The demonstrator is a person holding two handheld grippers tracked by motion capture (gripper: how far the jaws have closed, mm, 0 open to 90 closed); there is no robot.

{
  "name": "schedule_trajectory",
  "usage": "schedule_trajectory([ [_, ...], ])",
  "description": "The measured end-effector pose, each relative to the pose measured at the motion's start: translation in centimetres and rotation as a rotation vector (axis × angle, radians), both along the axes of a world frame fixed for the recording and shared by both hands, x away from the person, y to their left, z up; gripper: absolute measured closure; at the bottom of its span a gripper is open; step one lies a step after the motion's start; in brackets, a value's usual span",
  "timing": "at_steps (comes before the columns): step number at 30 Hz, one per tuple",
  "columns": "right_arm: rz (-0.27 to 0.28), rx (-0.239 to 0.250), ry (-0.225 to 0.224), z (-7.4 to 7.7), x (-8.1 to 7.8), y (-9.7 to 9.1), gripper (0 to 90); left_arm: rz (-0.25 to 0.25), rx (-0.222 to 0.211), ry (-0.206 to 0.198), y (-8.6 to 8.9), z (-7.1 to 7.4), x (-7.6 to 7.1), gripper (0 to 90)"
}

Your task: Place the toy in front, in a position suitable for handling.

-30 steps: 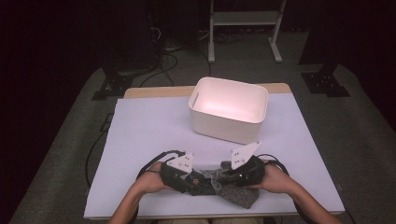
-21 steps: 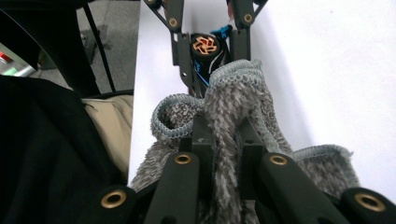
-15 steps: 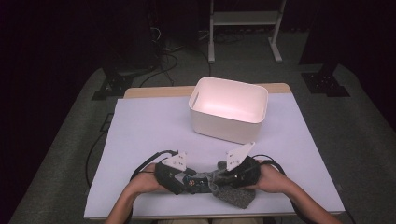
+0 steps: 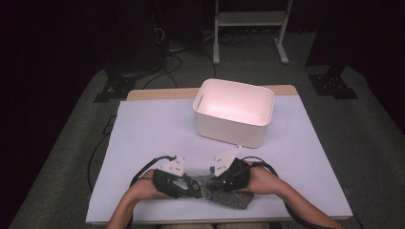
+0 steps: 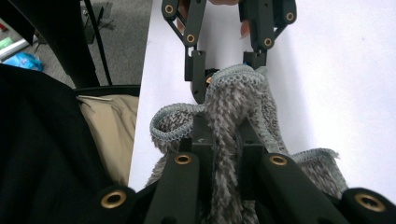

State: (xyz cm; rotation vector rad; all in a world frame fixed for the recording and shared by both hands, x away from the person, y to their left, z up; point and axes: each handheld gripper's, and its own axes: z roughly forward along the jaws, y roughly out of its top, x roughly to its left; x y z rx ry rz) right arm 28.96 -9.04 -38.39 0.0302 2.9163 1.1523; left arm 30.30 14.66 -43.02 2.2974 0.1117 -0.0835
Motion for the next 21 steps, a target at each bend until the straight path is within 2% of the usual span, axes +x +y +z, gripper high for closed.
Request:
schedule_trajectory([
  [3,-0.014,-0.009,0.001,0.1,0.1,-1.0,81.3,-0.001,0.001,0.003,0.0,0.0,0.0,56.7],
  [10,-0.109,0.008,0.036,0.0,-0.2,-6.0,81.3,-0.001,-0.002,0.005,0.0,0.0,0.1,56.7],
  [14,-0.162,-0.023,0.029,-0.4,-0.1,-8.4,81.2,0.002,-0.007,0.011,0.0,-0.1,0.1,56.7],
  [15,-0.176,-0.016,0.042,-0.5,-0.1,-8.8,81.3,0.000,-0.007,0.011,0.0,-0.1,0.2,56.7],
  [18,-0.178,0.004,0.053,-0.5,-0.1,-9.2,81.3,0.001,-0.009,0.019,0.0,-0.1,0.3,56.7],
  [21,-0.157,0.003,0.049,-0.4,-0.3,-8.4,81.3,0.001,-0.010,0.015,0.1,-0.1,0.2,56.7],
])
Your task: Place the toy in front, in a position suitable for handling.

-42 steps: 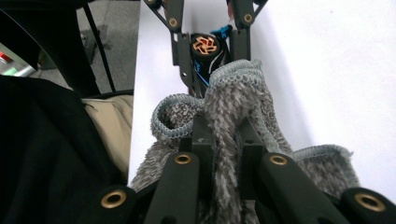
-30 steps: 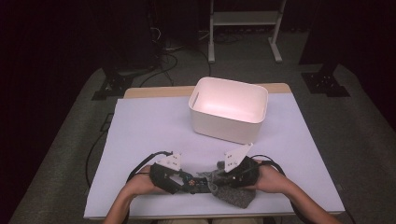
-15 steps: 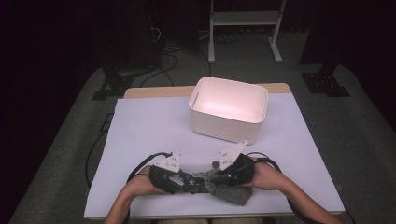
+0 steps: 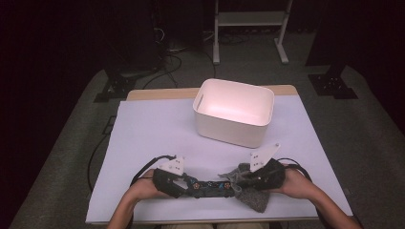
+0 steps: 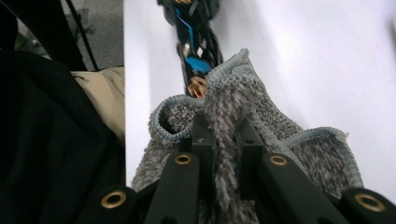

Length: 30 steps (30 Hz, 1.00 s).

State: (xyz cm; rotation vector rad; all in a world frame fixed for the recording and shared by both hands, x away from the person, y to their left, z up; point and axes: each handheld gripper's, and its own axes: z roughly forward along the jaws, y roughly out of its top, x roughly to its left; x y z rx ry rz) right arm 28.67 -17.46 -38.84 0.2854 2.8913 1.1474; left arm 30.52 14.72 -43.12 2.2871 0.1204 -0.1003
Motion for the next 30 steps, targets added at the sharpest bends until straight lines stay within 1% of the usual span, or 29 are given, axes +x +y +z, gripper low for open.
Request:
schedule_trajectory([
  [2,0.024,0.000,-0.009,0.0,0.0,0.9,81.2,0.002,-0.001,-0.001,0.0,0.0,0.0,56.7],
  [4,0.032,-0.010,-0.018,0.3,0.0,1.8,81.2,0.005,-0.004,0.000,0.0,0.0,-0.1,56.6],
  [5,0.040,-0.006,-0.020,0.4,0.2,2.0,81.3,0.004,-0.004,0.001,0.0,0.0,0.0,56.7],
  [6,0.040,0.005,-0.012,0.5,0.2,2.3,81.3,0.003,-0.003,0.002,0.0,0.0,0.0,56.7],
  [7,0.052,0.008,-0.016,0.6,0.3,2.6,81.3,0.002,-0.003,0.001,0.0,0.0,0.0,56.7],
  [10,0.075,-0.004,-0.023,0.6,0.0,3.6,81.2,0.005,-0.004,0.001,0.0,-0.1,-0.1,56.6],
  [12,0.079,-0.006,-0.023,0.5,0.0,3.7,81.3,0.004,-0.005,0.004,0.0,-0.1,0.0,56.6],
  [16,0.053,-0.005,-0.006,0.5,0.2,2.6,81.3,0.006,-0.016,0.017,0.1,-0.2,0.1,56.7],
  [18,0.053,-0.007,-0.012,0.5,0.2,2.3,81.2,0.003,-0.017,0.016,0.0,-0.2,0.1,56.8],
  [19,0.049,-0.009,-0.010,0.6,0.1,2.5,81.3,0.003,-0.019,0.017,0.0,-0.2,0.1,56.8],
  [20,0.057,-0.012,-0.017,0.6,0.1,2.7,81.2,0.003,-0.019,0.017,-0.1,-0.2,0.1,56.8],
  [23,0.076,-0.028,-0.027,0.7,0.1,4.1,81.2,0.006,-0.021,0.016,-0.1,-0.2,0.1,56.8],
  [24,0.088,-0.028,-0.035,0.7,0.2,4.6,81.2,0.007,-0.022,0.016,-0.1,-0.2,0.1,56.8],
  [26,0.106,-0.018,-0.034,0.8,0.3,5.6,81.2,0.004,-0.023,0.013,-0.1,-0.3,0.1,56.8],
  [30,0.136,-0.024,-0.042,0.8,0.3,7.4,81.1,0.001,-0.024,0.009,0.0,-0.3,0.1,56.8],
])
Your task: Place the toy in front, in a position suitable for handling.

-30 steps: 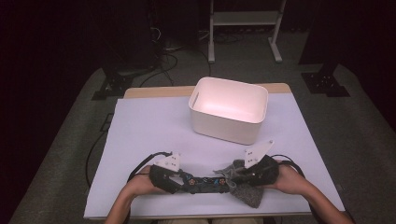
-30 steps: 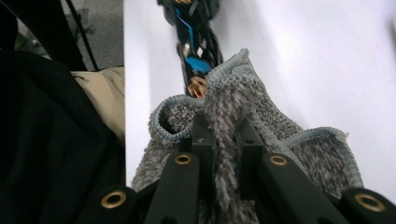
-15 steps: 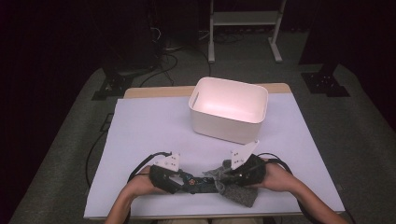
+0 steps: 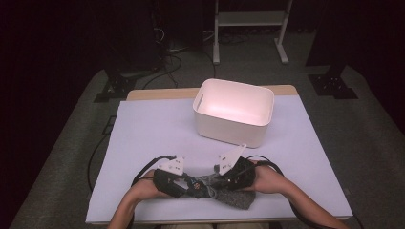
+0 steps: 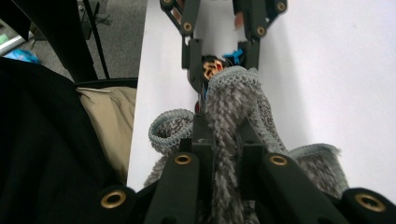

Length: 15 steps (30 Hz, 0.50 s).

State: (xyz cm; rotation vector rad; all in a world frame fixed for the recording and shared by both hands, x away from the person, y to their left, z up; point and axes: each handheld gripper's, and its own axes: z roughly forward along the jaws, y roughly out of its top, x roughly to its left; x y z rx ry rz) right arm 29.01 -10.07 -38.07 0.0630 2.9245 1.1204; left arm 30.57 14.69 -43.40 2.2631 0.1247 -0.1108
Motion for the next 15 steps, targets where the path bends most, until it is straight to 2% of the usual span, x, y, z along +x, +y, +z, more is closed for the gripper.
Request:
schedule_trajectory([
  [3,0.004,-0.005,0.004,0.0,0.1,-0.1,81.2,0.001,-0.006,0.001,0.0,-0.1,0.0,56.8],
  [8,-0.020,-0.005,0.017,0.1,0.1,-1.3,81.2,0.000,-0.008,0.010,0.0,-0.1,0.1,56.9],
  [11,-0.010,-0.008,0.011,0.1,0.1,-0.7,81.2,-0.002,-0.004,0.003,-0.1,0.0,0.1,56.9],
  [15,0.018,-0.023,-0.009,0.1,0.3,1.1,81.1,0.001,-0.007,0.004,-0.1,-0.1,0.0,56.9],
])
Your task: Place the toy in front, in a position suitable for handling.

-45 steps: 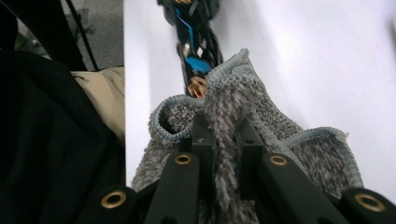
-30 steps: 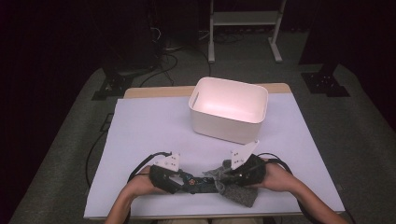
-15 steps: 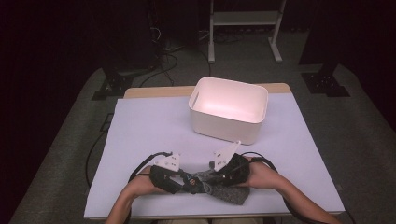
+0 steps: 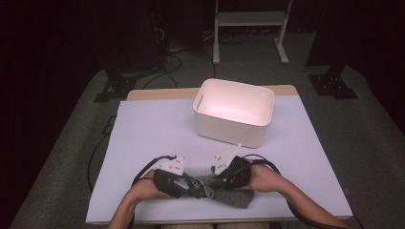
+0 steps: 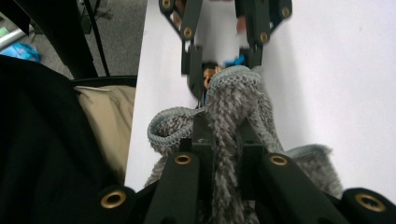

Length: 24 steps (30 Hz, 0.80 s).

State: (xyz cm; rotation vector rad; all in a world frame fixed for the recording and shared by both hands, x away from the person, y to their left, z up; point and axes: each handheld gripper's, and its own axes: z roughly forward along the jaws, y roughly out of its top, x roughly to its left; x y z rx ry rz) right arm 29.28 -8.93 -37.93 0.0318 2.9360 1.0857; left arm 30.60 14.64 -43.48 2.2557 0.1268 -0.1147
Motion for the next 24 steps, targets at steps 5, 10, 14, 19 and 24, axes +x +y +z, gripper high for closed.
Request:
schedule_trajectory([
  [5,0.026,-0.010,-0.012,0.1,0.1,1.4,81.1,-0.004,-0.007,-0.002,0.1,-0.1,0.0,56.8],
  [10,0.004,-0.011,0.010,0.1,0.3,0.2,81.1,0.001,-0.014,-0.001,0.0,-0.1,0.0,57.0],
  [14,-0.020,-0.009,0.019,0.1,0.3,-1.0,81.2,0.001,-0.026,0.000,-0.2,-0.2,0.0,57.4],
  [19,-0.023,-0.004,0.015,0.2,0.4,-0.9,81.1,-0.013,-0.032,-0.008,-0.9,-0.2,0.0,58.0],
  [24,0.015,-0.012,-0.004,0.5,0.6,1.0,81.1,-0.017,-0.031,-0.011,-1.3,-0.2,0.0,58.0],
])
